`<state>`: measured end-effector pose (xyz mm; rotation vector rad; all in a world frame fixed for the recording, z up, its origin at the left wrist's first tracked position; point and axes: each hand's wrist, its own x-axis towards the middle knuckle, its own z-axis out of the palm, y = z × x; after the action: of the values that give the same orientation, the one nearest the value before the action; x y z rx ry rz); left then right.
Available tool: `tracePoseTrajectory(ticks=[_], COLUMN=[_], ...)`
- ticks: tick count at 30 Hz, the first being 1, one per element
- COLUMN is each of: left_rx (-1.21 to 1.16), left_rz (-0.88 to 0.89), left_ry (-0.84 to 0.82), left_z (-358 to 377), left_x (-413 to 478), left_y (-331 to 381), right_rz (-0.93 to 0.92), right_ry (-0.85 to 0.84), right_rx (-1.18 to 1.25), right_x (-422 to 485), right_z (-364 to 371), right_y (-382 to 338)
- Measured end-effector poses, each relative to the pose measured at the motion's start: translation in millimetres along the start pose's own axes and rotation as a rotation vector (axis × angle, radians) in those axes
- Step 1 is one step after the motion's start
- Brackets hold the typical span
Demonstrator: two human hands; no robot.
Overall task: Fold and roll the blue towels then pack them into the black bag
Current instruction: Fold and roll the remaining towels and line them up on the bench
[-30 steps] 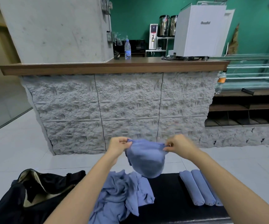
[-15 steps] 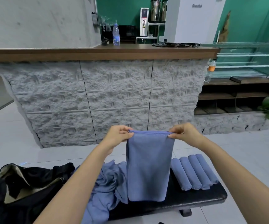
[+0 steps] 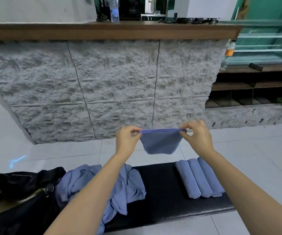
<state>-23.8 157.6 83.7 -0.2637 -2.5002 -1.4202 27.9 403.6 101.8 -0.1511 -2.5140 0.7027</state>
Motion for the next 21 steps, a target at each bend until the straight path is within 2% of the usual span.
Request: tracePoseTrajectory(ticks=[2,4,6,9,12,17,19,21], left_rx=[0.111,0.265,0.374,0.632,0.679,0.614,0.637,0.622], left_rz=[0.077,0.161,0.209,0.280,0.313,0.237,0.158,0.001], left_ry=[0.006,-0.042,-0.201,-0.528,-0.683,-0.706,-0.627,-0.541], left_z=[17,37,54,78,94,99,99,101], left_x=[-16,-42,-72,-113,-141,-158,-156,-155], left_y=[-32,-73,-113,-157,-184,-199,-193,-188], right_rz=[-0.132,-0.201,-0.179,-0.155,-0.131,-0.014,0.012,0.111], right_ry=[0.002,-0.085,-0.251,-0.545,-0.689,-0.722,-0.687,-0.716], right_rx=[-0.010,-0.041,-0.124,-0.271,-0.303,-0.283,-0.314,-0.350], right_x=[-24,-55,-88,-140,-173,-199,-199,-197], right_z=[17,39,67,107,130,137,135,138], right_y=[20,44,70,103,118,123,118,121])
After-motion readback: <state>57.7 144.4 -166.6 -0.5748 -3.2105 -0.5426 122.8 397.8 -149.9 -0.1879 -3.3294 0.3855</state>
